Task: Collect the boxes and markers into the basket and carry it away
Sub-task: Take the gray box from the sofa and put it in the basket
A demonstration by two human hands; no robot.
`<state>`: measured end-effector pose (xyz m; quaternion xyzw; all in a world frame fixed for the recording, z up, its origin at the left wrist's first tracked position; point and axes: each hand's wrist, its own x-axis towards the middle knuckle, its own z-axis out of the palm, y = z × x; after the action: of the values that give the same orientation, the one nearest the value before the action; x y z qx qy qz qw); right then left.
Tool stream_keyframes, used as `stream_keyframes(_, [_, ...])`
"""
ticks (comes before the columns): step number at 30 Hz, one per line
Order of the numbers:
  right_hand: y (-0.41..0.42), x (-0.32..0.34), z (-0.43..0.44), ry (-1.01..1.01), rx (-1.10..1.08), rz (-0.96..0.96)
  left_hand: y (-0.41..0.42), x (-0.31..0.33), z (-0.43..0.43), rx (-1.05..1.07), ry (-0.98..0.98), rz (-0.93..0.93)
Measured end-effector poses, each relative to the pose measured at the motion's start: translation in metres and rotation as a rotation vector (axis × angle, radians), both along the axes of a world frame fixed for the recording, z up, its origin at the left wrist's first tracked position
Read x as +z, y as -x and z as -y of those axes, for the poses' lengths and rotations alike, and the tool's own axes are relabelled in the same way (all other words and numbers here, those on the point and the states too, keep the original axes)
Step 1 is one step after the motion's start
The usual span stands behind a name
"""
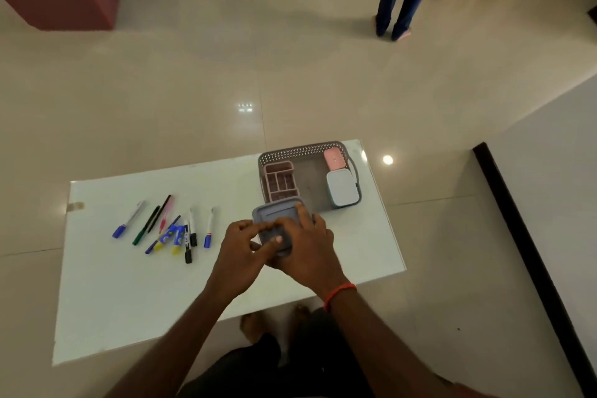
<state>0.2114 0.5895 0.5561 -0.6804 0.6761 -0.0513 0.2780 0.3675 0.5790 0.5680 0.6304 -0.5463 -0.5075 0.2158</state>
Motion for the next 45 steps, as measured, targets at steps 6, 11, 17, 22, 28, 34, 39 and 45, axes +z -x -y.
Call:
stream_keyframes(6, [0.019,-0.023,0.009,-0.017,-0.071,0.045,0.015,-0.026,0.017,-0.045,-0.015,-0.008])
stream_keyframes(11, [0.05,-0.069,0.038,-0.05,-0.094,0.14,0.04,-0.065,0.036,-0.094,-0.094,-0.011])
stream_keyframes(17, [0.093,-0.141,0.1,-0.014,-0.117,0.183,0.09,-0.135,0.078,-0.221,-0.06,-0.015])
stream_keyframes(22, [0.122,-0.196,0.146,0.048,-0.185,0.215,0.121,-0.194,0.123,-0.241,0.025,0.06])
stream_keyframes(28, [0.133,-0.247,0.186,0.113,-0.219,0.225,0.131,-0.243,0.152,-0.252,0.128,0.064])
stream_keyframes(34, [0.128,-0.283,0.217,0.162,-0.168,0.108,0.106,-0.276,0.147,-0.189,0.306,0.295])
stream_keyframes(39, [0.128,-0.309,0.24,0.177,-0.098,-0.032,0.091,-0.298,0.137,-0.333,0.314,0.51])
stream_keyframes(45, [0.138,-0.315,0.223,0.137,0.063,-0.202,0.094,-0.307,0.143,-0.332,0.397,0.682])
